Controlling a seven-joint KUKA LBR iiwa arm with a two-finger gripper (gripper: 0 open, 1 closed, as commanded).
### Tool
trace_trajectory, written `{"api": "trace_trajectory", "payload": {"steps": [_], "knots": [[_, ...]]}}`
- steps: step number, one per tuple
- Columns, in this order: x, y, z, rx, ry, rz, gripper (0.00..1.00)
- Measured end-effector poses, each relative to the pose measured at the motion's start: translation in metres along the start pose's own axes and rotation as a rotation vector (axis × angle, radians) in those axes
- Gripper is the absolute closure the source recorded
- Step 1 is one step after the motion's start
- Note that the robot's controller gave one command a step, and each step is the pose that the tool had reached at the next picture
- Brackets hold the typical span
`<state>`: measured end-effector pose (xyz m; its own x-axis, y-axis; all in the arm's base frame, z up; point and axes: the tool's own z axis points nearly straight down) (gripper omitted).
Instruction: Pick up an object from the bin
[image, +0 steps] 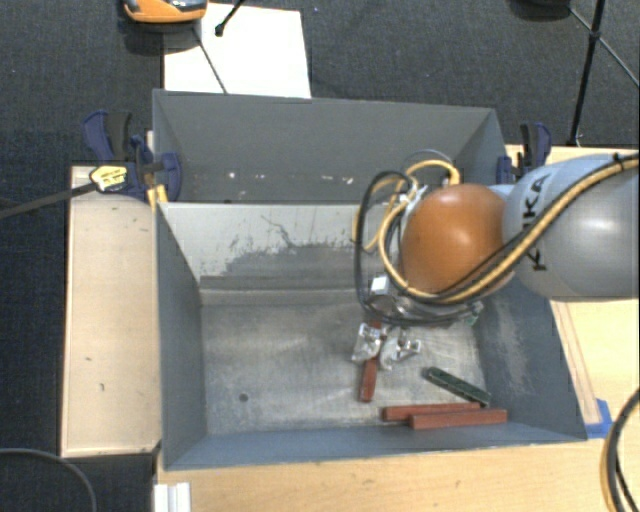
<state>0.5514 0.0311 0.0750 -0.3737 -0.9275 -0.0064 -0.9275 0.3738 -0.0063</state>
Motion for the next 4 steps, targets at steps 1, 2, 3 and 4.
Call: {"api": "trace_trajectory", "payload": {"steps": [1, 2, 3, 4], "knots": [[-0.007, -0.001, -0.083, -0.009, 0.005, -0.001, 0.0], [-0.015, -0.006, -0.159, -0.009, 0.005, -0.001, 0.0], [-0.016, -0.008, -0.135, 0.006, -0.001, -0.02, 0.0], [-0.017, 0.015, -0.064, -0.003, 0.003, -0.093, 0.0]]}}
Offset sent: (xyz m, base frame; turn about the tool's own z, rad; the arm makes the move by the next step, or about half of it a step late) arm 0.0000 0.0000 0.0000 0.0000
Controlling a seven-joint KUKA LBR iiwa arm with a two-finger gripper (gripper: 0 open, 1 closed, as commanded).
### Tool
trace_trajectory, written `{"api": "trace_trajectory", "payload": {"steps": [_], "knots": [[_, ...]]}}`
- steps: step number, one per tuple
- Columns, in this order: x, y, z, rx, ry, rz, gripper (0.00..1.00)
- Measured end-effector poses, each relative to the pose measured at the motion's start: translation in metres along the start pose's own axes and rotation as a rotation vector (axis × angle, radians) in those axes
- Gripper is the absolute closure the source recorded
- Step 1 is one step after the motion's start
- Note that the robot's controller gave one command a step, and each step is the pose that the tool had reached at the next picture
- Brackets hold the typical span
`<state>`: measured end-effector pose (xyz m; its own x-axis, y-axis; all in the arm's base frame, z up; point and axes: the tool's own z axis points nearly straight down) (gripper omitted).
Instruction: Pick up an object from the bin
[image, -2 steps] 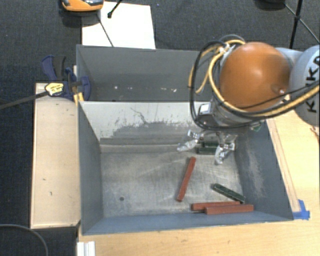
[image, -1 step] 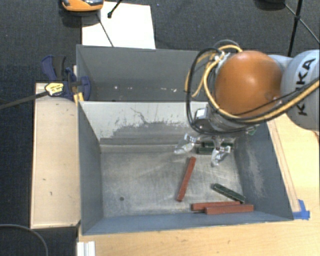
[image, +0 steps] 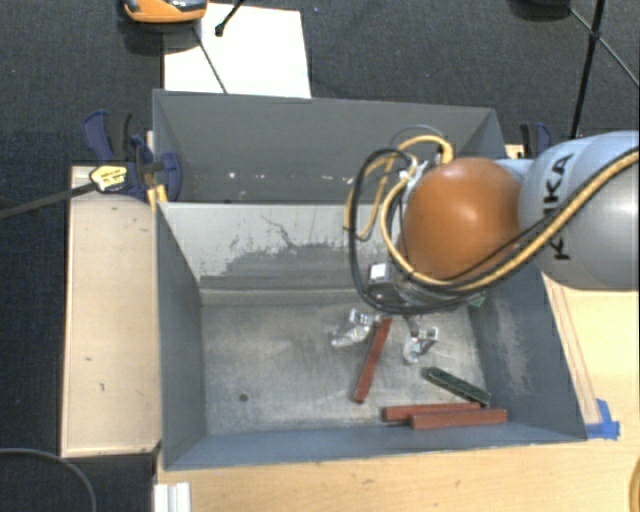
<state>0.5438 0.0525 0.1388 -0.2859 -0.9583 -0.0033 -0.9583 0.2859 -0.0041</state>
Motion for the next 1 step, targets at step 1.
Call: {"api": "trace_trajectory", "payload": {"steps": [1], "knots": [[-0.007, 0.0091, 0.0305, -0.009, 0.003, -0.226, 0.0]]}}
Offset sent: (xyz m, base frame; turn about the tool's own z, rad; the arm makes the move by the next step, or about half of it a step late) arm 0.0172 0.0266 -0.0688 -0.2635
